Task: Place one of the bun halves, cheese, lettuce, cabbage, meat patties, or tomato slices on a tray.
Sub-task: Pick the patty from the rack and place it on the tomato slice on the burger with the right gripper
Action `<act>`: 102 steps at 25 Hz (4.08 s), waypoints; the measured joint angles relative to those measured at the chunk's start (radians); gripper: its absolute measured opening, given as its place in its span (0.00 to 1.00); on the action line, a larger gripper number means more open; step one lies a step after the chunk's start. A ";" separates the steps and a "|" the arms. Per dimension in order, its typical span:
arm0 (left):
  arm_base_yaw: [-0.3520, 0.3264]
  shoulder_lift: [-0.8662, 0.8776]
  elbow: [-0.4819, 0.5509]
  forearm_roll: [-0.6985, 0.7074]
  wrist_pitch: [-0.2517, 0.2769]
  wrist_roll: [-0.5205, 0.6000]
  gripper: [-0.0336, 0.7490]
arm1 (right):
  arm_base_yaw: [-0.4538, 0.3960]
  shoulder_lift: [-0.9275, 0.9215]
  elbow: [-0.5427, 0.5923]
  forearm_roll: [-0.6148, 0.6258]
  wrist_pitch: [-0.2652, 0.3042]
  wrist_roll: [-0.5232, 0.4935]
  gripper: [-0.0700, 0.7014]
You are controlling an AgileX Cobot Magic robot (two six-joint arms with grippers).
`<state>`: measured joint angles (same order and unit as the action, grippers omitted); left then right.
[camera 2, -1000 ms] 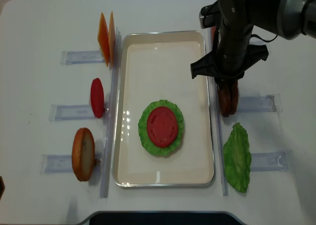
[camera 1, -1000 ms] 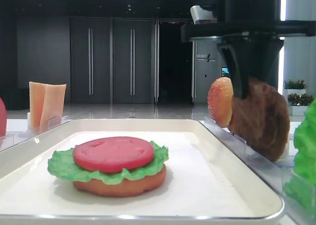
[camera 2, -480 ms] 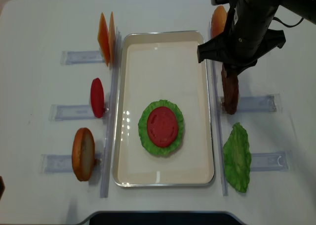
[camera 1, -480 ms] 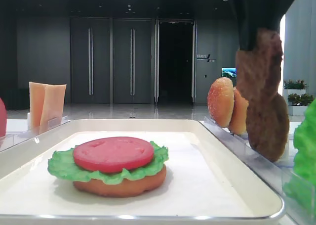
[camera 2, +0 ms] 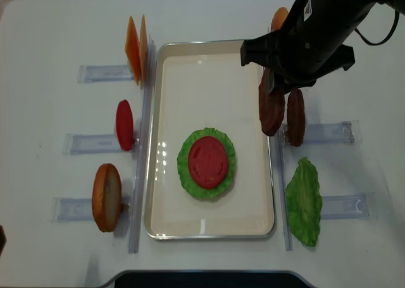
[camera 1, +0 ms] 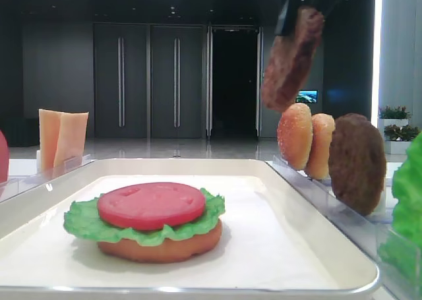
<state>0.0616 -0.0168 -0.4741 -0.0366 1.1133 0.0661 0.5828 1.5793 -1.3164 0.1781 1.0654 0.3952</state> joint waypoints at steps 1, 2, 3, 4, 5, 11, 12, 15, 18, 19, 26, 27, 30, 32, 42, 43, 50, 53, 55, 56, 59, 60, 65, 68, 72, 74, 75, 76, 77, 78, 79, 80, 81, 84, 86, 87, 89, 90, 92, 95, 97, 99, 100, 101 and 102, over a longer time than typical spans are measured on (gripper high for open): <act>0.000 0.000 0.000 -0.001 0.000 0.000 0.04 | 0.000 -0.005 0.014 0.032 -0.023 -0.015 0.28; 0.000 0.000 0.000 -0.001 0.000 0.000 0.04 | 0.000 -0.012 0.032 0.064 -0.047 -0.032 0.28; 0.000 0.000 0.000 -0.001 0.000 0.000 0.04 | 0.000 -0.018 0.045 0.094 -0.070 -0.048 0.28; 0.000 0.000 0.000 -0.001 0.000 0.000 0.04 | 0.000 -0.025 0.062 0.131 -0.099 -0.068 0.28; 0.000 0.000 0.000 -0.001 0.000 0.000 0.04 | 0.000 -0.032 0.076 0.168 -0.127 -0.092 0.28; 0.000 0.000 0.000 -0.001 0.000 0.000 0.04 | 0.061 -0.046 0.157 0.282 -0.301 -0.161 0.28; 0.000 0.000 0.000 -0.001 0.000 0.000 0.04 | 0.075 -0.046 0.163 0.286 -0.323 -0.163 0.28; 0.000 0.000 0.000 -0.001 0.000 0.000 0.04 | 0.101 -0.046 0.171 0.293 -0.358 -0.166 0.28; 0.000 0.000 0.000 -0.001 0.000 0.000 0.04 | 0.105 -0.039 0.172 0.329 -0.378 -0.195 0.28; 0.000 0.000 0.000 -0.001 0.000 0.000 0.04 | 0.105 -0.033 0.172 0.352 -0.381 -0.219 0.28; 0.000 0.000 0.000 -0.001 0.000 0.000 0.04 | 0.105 0.042 0.180 0.599 -0.387 -0.469 0.28; 0.000 0.000 0.000 -0.001 0.000 0.000 0.04 | 0.105 0.051 0.187 0.631 -0.386 -0.498 0.28; 0.000 0.000 0.000 -0.001 0.000 0.000 0.04 | 0.105 0.077 0.217 0.723 -0.389 -0.602 0.28; 0.000 0.000 0.000 -0.001 0.000 0.000 0.04 | 0.105 0.090 0.243 0.774 -0.390 -0.659 0.28; 0.000 0.000 0.000 -0.001 0.000 0.000 0.04 | 0.072 0.146 0.261 0.855 -0.406 -0.751 0.28; 0.000 0.000 0.000 -0.001 0.000 0.000 0.04 | 0.073 0.148 0.261 0.861 -0.408 -0.756 0.28; 0.000 0.000 0.000 -0.003 0.000 0.000 0.04 | 0.073 0.171 0.261 0.900 -0.421 -0.770 0.28; 0.000 0.000 0.000 -0.004 0.000 0.000 0.04 | 0.064 0.190 0.261 0.921 -0.417 -0.787 0.28; 0.000 0.000 0.000 -0.004 0.000 0.000 0.04 | 0.054 0.195 0.261 0.929 -0.414 -0.793 0.28; 0.000 0.000 0.000 -0.004 0.000 0.000 0.04 | 0.047 0.198 0.261 0.934 -0.414 -0.794 0.28; 0.000 0.000 0.000 -0.004 0.000 0.000 0.04 | 0.027 0.200 0.261 0.936 -0.406 -0.805 0.28; 0.000 0.000 0.000 -0.004 0.000 0.000 0.04 | 0.022 0.200 0.261 0.936 -0.401 -0.807 0.28; 0.000 0.000 0.000 -0.004 0.000 0.000 0.04 | 0.019 0.200 0.261 0.951 -0.388 -0.810 0.28; 0.000 0.000 0.000 -0.004 0.000 0.000 0.04 | 0.021 0.200 0.261 0.968 -0.384 -0.814 0.28; 0.000 0.000 0.000 -0.004 0.000 0.000 0.04 | 0.022 0.200 0.261 0.969 -0.384 -0.817 0.28; 0.000 0.000 0.000 -0.005 0.000 0.000 0.04 | 0.022 0.206 0.261 0.972 -0.383 -0.820 0.28; 0.000 0.000 0.000 -0.005 0.000 0.000 0.04 | 0.022 0.213 0.261 0.974 -0.381 -0.820 0.28; 0.000 0.000 0.000 -0.005 0.000 0.000 0.04 | 0.022 0.219 0.261 0.977 -0.377 -0.821 0.28; 0.000 0.000 0.000 -0.005 0.000 0.000 0.04 | 0.022 0.227 0.261 0.980 -0.372 -0.823 0.28; 0.000 0.000 0.000 -0.005 0.000 0.000 0.04 | 0.022 0.232 0.261 0.982 -0.370 -0.824 0.28; 0.000 0.000 0.000 -0.005 0.000 0.000 0.04 | 0.022 0.236 0.261 0.987 -0.370 -0.824 0.28; 0.000 0.000 0.000 -0.005 0.000 0.000 0.04 | 0.022 0.237 0.261 0.989 -0.370 -0.826 0.28; 0.000 0.000 0.000 -0.005 0.000 0.000 0.04 | 0.022 0.237 0.261 0.989 -0.370 -0.826 0.28; 0.000 0.000 0.000 -0.005 0.000 0.000 0.04 | 0.022 0.237 0.261 0.990 -0.370 -0.831 0.28; 0.000 0.000 0.000 -0.005 0.000 0.000 0.04 | 0.022 0.237 0.261 0.990 -0.370 -0.831 0.28; 0.000 0.000 0.000 -0.005 0.000 0.000 0.04 | 0.022 0.237 0.261 0.990 -0.370 -0.831 0.28; 0.000 0.000 0.000 -0.005 0.000 0.000 0.04 | 0.022 0.237 0.261 0.990 -0.370 -0.831 0.28; 0.000 0.000 0.000 -0.005 0.000 0.000 0.04 | 0.022 0.237 0.261 0.990 -0.370 -0.831 0.28; 0.000 0.000 0.000 -0.005 0.000 0.000 0.04 | 0.022 0.237 0.261 0.990 -0.370 -0.832 0.28; 0.000 0.000 0.000 -0.005 0.000 0.000 0.04 | 0.022 0.237 0.261 0.984 -0.367 -0.832 0.30; 0.000 0.000 0.000 -0.005 0.000 0.000 0.04 | 0.022 0.237 0.261 0.975 -0.359 -0.831 0.38; 0.000 0.000 0.000 -0.005 0.000 0.000 0.04 | 0.022 0.237 0.261 0.966 -0.351 -0.831 0.48; 0.000 0.000 0.000 -0.005 0.000 0.000 0.04 | 0.022 0.237 0.261 0.963 -0.349 -0.831 0.53; 0.000 0.000 0.000 -0.005 0.000 0.000 0.04 | 0.022 0.237 0.261 0.959 -0.346 -0.829 0.57; 0.000 0.000 0.000 -0.005 0.000 0.000 0.04 | 0.022 0.237 0.261 0.954 -0.343 -0.827 0.61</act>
<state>0.0616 -0.0168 -0.4741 -0.0414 1.1133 0.0661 0.6049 1.8161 -1.0555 1.1321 0.7221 -0.4317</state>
